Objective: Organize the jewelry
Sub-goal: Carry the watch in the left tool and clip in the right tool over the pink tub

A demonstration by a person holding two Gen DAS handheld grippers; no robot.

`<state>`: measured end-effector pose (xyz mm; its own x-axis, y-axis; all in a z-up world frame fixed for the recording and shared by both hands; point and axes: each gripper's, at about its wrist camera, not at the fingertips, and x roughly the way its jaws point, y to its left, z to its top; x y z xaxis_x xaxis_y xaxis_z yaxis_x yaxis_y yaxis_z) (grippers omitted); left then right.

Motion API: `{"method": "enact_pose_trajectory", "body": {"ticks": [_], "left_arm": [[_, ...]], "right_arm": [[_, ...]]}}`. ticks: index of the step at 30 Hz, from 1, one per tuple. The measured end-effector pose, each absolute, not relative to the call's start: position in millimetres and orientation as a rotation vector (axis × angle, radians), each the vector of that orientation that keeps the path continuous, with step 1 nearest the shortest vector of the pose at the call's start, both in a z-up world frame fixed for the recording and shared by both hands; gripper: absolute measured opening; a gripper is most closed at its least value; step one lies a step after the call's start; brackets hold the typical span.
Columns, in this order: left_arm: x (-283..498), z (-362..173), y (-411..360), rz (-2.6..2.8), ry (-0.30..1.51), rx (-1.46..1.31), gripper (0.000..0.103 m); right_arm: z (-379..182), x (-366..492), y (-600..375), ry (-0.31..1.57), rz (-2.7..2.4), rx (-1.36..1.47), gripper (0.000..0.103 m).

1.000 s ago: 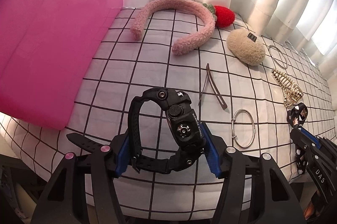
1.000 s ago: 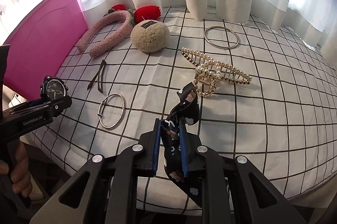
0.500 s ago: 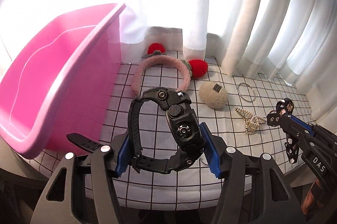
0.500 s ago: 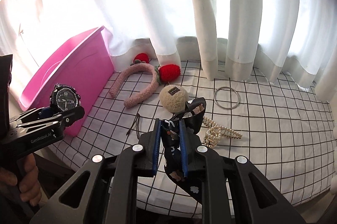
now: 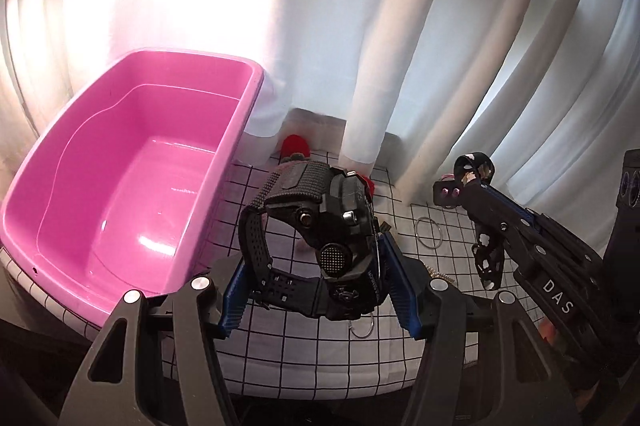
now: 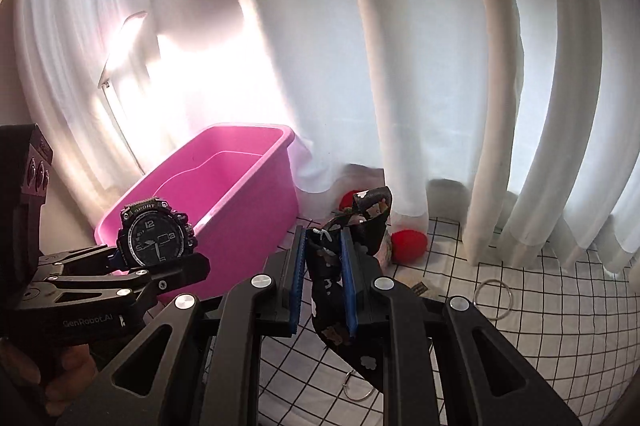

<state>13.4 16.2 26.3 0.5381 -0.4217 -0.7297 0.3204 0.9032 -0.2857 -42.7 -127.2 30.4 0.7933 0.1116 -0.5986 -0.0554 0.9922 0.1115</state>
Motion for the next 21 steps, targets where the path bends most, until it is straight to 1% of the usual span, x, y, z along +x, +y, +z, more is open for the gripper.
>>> {"method": "enact_pose_trajectory", "body": {"ticks": [5, 8, 13, 18, 21], "left_arm": [[14.6, 48.2, 30.9, -0.47, 0.863, -0.184, 0.058], [13.4, 59.6, 40.2, -0.442, 0.822, -0.175, 0.058], [26.4, 68.7, 69.7, -0.361, 0.793, -0.194, 0.058], [49.7, 57.4, 108.2, -0.201, 0.785, -0.147, 0.058], [65.9, 41.8, 128.5, -0.124, 0.813, -0.114, 0.058]], "right_arm": [[45.1, -24.9, -108.8, 0.622, 0.133, 0.068, 0.017], [51.5, -15.6, -98.4, 0.608, 0.161, 0.062, 0.017], [53.4, 3.0, -78.5, 0.603, 0.231, 0.066, 0.017], [43.6, 29.9, -42.0, 0.64, 0.323, 0.047, 0.017], [35.5, 46.2, -17.1, 0.663, 0.378, 0.026, 0.017]]}}
